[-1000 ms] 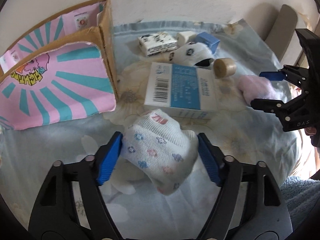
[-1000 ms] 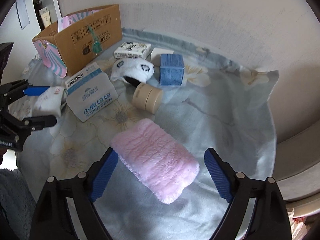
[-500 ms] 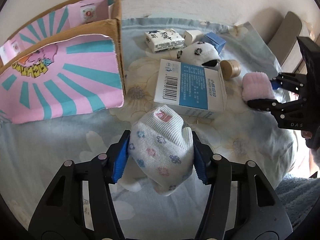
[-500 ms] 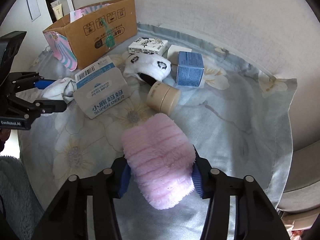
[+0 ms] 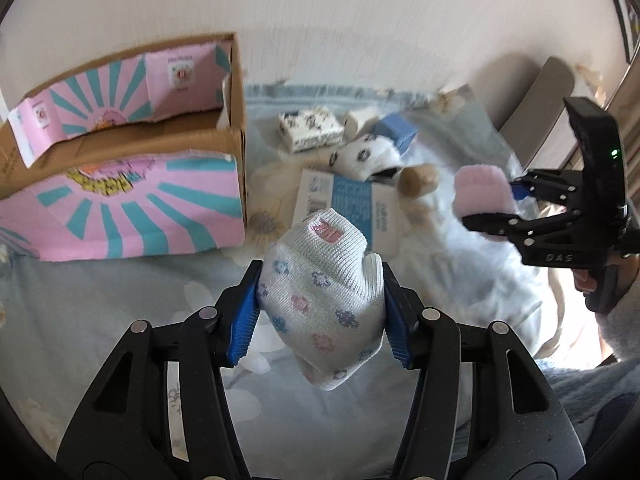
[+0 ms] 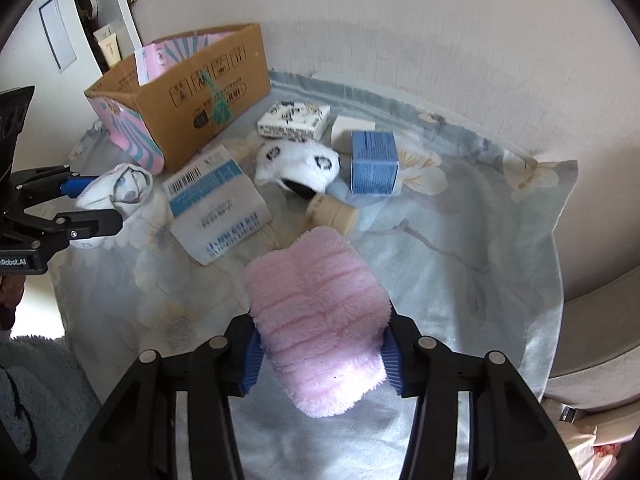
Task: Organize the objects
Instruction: 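Carry both socks over the cardboard box and open both tools to drop them, then withdraw both tools from the box back toward the remaining items, then grasp the SUPER DEER carton with the left tool while the right tool grasps the small blue box, then carry the carton and blue box into the cardboard box and release both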
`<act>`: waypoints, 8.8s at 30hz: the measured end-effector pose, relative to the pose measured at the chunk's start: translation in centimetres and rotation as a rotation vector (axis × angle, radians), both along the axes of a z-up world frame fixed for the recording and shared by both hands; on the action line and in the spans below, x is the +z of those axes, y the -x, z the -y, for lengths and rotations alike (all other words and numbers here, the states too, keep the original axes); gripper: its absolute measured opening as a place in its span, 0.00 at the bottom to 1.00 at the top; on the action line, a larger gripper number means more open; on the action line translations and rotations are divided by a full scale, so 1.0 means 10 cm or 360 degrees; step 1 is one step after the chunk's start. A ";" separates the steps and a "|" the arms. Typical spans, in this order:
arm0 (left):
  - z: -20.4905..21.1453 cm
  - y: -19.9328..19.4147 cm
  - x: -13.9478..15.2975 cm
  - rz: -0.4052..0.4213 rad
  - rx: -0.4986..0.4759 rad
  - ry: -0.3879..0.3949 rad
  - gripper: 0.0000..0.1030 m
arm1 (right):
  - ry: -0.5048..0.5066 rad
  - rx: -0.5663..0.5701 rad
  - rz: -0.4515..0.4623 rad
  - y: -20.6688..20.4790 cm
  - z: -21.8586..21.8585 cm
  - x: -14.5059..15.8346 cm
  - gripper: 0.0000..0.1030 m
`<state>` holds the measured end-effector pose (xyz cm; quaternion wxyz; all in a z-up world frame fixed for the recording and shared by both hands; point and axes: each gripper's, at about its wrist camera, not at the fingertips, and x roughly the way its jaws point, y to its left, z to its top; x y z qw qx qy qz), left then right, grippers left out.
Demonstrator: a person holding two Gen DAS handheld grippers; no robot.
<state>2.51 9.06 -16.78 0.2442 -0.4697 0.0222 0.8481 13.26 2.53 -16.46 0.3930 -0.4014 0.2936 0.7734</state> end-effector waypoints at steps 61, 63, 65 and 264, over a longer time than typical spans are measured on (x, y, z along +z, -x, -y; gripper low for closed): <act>2.00 2.05 0.74 -0.0013 0.0002 0.0341 0.93 | 0.0183 0.0093 0.0006 2.72 -1.42 1.08 0.55; 2.01 2.03 0.77 -0.0026 -0.0010 0.0319 1.00 | 0.0236 0.0107 -0.0002 2.71 -1.43 1.06 0.67; 1.97 2.03 0.74 -0.0021 -0.0004 0.0335 1.00 | 0.0235 0.0131 -0.0017 2.70 -1.43 1.06 0.80; 1.90 2.37 0.82 -0.0079 0.0041 0.0217 0.87 | 0.0111 0.0575 -0.0117 2.41 -1.33 1.34 0.31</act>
